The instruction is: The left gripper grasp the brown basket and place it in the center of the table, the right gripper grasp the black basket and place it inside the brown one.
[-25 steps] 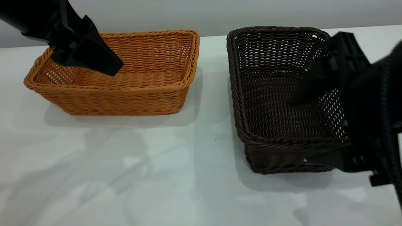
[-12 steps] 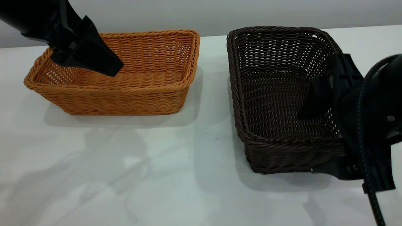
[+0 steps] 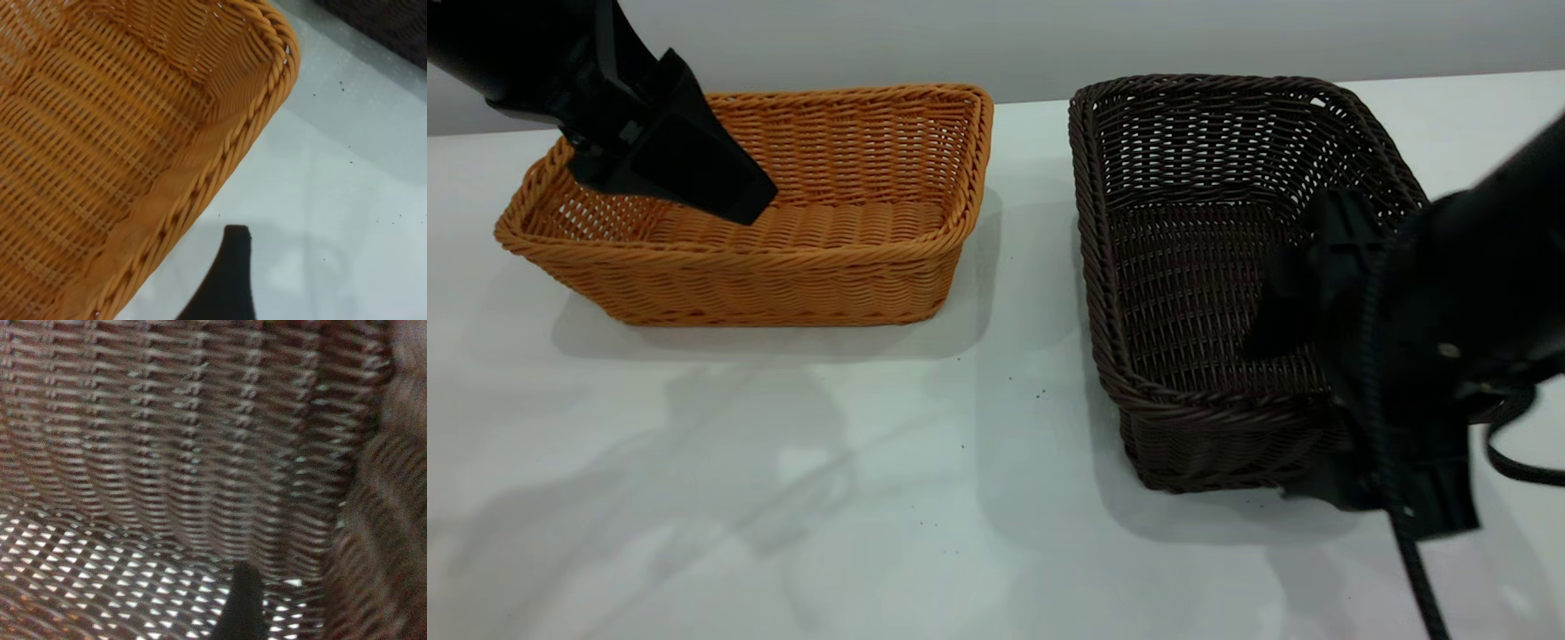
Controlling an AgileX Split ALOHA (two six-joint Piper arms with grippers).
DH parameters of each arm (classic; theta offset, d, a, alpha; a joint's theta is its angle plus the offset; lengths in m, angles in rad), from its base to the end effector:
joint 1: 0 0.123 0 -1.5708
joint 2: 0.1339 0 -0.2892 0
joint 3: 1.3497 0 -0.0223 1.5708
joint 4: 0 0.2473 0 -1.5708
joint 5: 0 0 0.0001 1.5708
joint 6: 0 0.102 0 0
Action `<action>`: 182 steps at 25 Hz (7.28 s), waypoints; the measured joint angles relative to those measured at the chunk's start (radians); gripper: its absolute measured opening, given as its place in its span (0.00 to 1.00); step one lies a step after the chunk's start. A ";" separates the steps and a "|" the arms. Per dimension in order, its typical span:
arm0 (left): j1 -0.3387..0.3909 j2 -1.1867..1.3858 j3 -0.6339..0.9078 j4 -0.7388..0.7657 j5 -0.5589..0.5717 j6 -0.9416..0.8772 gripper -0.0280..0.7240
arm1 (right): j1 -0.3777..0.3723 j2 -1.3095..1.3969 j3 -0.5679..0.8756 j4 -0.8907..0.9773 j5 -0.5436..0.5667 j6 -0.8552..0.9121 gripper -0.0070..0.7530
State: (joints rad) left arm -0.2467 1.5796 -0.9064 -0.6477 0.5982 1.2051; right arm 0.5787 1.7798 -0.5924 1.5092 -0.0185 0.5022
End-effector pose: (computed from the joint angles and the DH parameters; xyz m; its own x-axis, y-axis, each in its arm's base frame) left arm 0.2866 -0.1080 0.2063 -0.4529 0.6982 -0.5544 0.8226 0.5671 0.0421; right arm 0.2317 0.1492 0.0942 -0.1702 0.9690 0.1789 0.9047 0.0817 0.4180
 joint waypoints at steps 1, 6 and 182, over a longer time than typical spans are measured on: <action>0.000 0.000 0.000 0.000 0.002 -0.005 0.94 | 0.000 0.011 -0.011 -0.001 0.004 0.000 0.82; 0.000 0.000 0.000 0.000 0.018 -0.010 0.94 | 0.000 0.041 -0.028 0.023 -0.007 0.000 0.82; -0.410 0.189 -0.126 0.290 0.038 -0.012 0.92 | -0.501 -0.080 -0.267 -0.372 0.400 -0.465 0.17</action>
State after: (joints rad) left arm -0.6567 1.7687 -1.0326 -0.3582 0.6364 1.1934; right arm 0.0779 1.6996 -0.8594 1.1374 0.3813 0.0373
